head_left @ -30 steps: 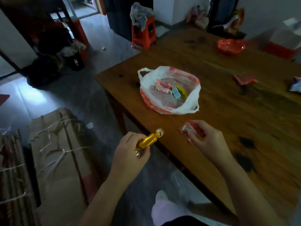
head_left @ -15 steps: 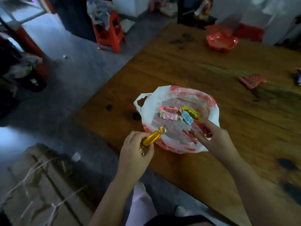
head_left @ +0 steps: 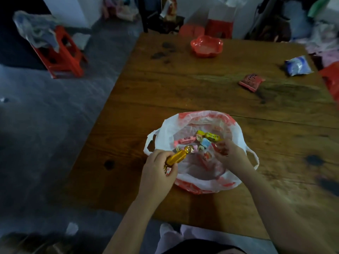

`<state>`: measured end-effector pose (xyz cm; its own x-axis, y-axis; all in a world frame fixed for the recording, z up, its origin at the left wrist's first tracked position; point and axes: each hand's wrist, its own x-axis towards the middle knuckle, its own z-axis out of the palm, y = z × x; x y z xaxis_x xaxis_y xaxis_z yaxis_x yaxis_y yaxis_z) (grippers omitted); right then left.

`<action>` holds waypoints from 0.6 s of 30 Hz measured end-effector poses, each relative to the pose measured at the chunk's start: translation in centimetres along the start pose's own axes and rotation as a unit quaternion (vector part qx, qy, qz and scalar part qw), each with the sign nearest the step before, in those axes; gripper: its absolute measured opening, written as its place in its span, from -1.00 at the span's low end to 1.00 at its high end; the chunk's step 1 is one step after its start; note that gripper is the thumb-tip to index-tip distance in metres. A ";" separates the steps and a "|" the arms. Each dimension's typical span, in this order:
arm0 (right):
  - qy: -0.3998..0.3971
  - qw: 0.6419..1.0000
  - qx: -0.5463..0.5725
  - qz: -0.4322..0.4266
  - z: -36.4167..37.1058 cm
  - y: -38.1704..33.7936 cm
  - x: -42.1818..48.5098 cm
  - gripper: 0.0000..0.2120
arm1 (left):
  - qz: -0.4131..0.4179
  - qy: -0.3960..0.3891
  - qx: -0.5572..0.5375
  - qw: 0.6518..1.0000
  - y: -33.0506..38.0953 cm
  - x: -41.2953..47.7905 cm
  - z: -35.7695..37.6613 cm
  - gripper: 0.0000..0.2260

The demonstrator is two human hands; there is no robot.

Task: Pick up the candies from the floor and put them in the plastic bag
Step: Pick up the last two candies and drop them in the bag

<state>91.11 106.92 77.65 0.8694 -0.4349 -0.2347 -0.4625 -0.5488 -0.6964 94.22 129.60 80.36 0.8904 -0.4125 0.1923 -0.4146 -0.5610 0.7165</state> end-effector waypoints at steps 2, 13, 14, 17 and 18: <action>0.020 1.000 0.012 0.000 -1.1 -0.2 0.0 -0.69 | 0.001 -0.012 0.002 1.000 0.0 0.7 0.5 -0.80; 0.116 0.985 -0.073 -0.104 -2.8 -0.1 -1.7 -0.67 | -0.007 -0.161 0.069 0.984 -1.6 4.9 5.7 -0.74; 0.117 0.984 -0.075 -0.107 -2.6 -0.1 -1.8 -0.67 | -0.009 -0.179 0.080 0.980 -1.8 5.1 6.2 -0.73; 0.125 0.984 -0.067 -0.110 -2.3 0.0 -1.8 -0.68 | -0.016 -0.220 0.111 0.969 -2.3 5.5 7.1 -0.72; 0.124 0.984 -0.060 -0.113 -2.2 0.1 -1.8 -0.69 | -0.019 -0.229 0.118 0.966 -2.4 5.6 7.2 -0.74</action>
<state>89.11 106.08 79.52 0.8898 -0.4453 0.0997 -0.2931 -0.7251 -0.6231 98.86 123.42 74.91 0.7512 -0.6331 -0.1868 -0.4637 -0.7075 0.5334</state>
